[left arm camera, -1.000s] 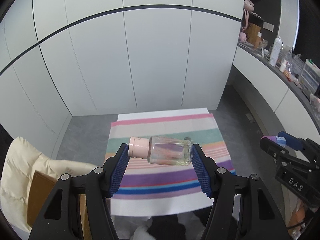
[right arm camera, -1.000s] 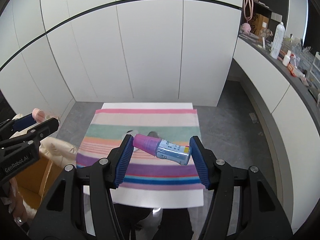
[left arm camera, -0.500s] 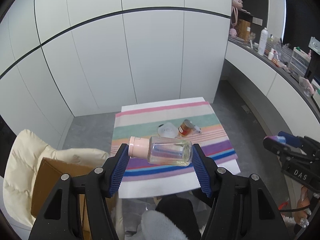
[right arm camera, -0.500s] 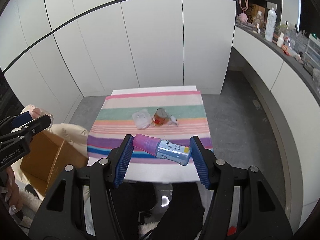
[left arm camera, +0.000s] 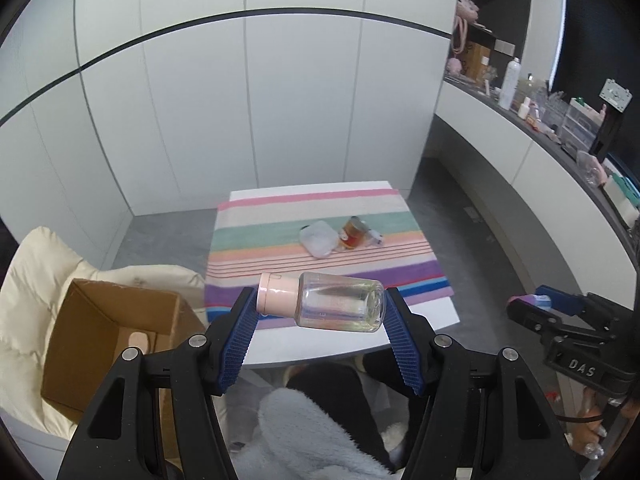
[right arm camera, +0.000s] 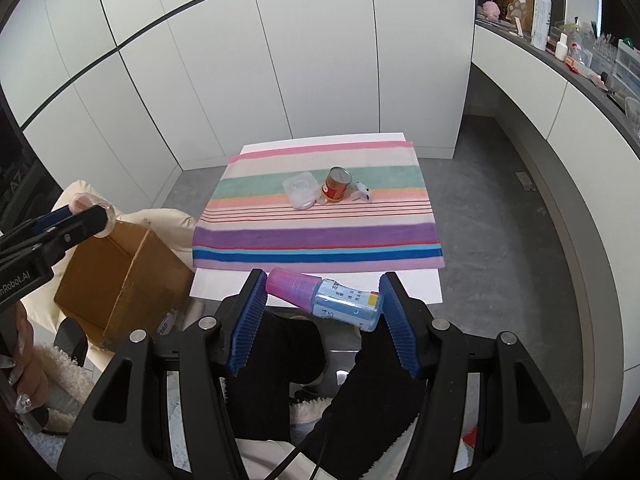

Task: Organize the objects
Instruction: 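Carry both held bottles over to the cardboard box on the chair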

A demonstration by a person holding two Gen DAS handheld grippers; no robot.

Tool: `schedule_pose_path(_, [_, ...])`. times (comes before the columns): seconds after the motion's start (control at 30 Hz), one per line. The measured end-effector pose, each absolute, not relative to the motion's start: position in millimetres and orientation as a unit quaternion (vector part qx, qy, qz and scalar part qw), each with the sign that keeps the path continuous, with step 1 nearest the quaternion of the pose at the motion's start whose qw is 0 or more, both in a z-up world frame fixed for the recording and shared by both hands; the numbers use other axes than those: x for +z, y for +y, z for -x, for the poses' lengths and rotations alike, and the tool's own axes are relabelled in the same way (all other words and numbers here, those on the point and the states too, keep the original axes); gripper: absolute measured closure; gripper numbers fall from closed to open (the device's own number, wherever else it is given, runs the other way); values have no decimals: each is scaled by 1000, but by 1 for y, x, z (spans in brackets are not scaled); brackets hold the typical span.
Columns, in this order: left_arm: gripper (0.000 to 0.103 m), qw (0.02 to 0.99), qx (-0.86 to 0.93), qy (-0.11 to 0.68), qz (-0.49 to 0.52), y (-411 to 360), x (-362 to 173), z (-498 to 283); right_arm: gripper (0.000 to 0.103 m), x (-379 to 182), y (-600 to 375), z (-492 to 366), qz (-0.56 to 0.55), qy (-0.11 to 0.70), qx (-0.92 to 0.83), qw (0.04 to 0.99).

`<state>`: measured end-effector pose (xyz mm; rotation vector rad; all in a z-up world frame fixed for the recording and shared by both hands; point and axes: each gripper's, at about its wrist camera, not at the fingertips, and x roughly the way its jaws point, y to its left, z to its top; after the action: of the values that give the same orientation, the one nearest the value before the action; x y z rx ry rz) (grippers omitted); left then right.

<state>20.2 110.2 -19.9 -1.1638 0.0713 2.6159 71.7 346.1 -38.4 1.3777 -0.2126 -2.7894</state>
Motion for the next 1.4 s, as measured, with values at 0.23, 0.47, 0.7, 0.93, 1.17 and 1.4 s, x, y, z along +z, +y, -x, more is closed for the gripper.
schedule_pose_path(0.23, [40, 109, 902, 13, 418, 86, -29, -10, 43, -39, 337, -63, -446, -65, -893, 12])
schedule_pose_path(0.47, [40, 75, 902, -11, 425, 46, -35, -14, 43, -43, 306, -48, -452, -47, -890, 40])
schedule_pose_path(0.7, [40, 23, 904, -31, 426, -4, -40, -25, 43, -49, 247, -37, -457, -13, -883, 106])
schedule_pose_path(0.93, [39, -41, 898, -57, 434, -61, -53, -41, 43, -58, 169, -31, -463, 21, -865, 195])
schedule_pose_path(1.17, [39, -103, 888, -78, 441, -110, -72, -51, 43, -70, 89, -31, -466, 61, -839, 274])
schedule_pose_path(1.4, [39, -142, 876, -89, 453, -148, -88, -44, 43, -81, 34, -27, -468, 100, -821, 311])
